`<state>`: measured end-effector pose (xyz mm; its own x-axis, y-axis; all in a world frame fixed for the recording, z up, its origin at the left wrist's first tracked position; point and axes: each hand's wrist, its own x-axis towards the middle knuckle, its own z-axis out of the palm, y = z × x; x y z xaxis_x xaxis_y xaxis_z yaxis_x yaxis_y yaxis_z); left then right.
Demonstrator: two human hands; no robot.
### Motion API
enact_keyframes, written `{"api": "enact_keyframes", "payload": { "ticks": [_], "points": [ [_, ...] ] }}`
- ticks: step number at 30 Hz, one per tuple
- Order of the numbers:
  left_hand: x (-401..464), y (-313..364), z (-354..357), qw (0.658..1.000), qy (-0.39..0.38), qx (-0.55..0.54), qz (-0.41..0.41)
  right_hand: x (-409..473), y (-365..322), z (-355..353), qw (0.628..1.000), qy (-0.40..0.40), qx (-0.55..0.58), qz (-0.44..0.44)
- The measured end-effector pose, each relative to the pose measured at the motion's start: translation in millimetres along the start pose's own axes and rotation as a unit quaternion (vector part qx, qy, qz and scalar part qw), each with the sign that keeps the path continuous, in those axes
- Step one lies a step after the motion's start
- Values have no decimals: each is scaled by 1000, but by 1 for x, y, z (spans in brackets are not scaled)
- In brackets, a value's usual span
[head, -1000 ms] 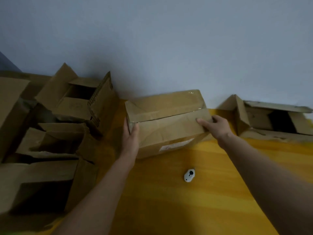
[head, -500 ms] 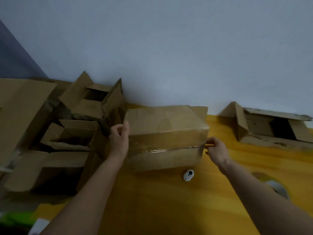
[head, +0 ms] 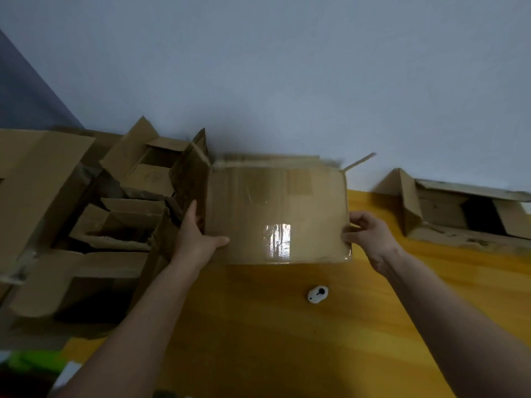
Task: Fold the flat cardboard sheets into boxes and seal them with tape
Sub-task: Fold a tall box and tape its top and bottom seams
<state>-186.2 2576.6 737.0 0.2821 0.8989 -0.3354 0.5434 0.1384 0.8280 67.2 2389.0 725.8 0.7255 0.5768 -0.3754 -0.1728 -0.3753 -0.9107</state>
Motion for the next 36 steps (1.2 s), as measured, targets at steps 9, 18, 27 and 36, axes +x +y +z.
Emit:
{"api": "enact_keyframes", "payload": {
  "ticks": [9, 18, 27, 36],
  "points": [
    [-13, -32, 36, 992, -92, 38, -76, -19, 35, 12, 996, 2, -26, 83],
    [-38, -6, 36, 844, 147, 390, 336, -46, 23, 33, 884, 122, -365, -267],
    [6, -17, 79, 817, 5, 541, 201, -3, 30, 35, 689, 23, -693, -209],
    [55, 9, 125, 819, 23, 536, 203, 41, 42, 15, 699, 80, -690, -173]
  ]
}}
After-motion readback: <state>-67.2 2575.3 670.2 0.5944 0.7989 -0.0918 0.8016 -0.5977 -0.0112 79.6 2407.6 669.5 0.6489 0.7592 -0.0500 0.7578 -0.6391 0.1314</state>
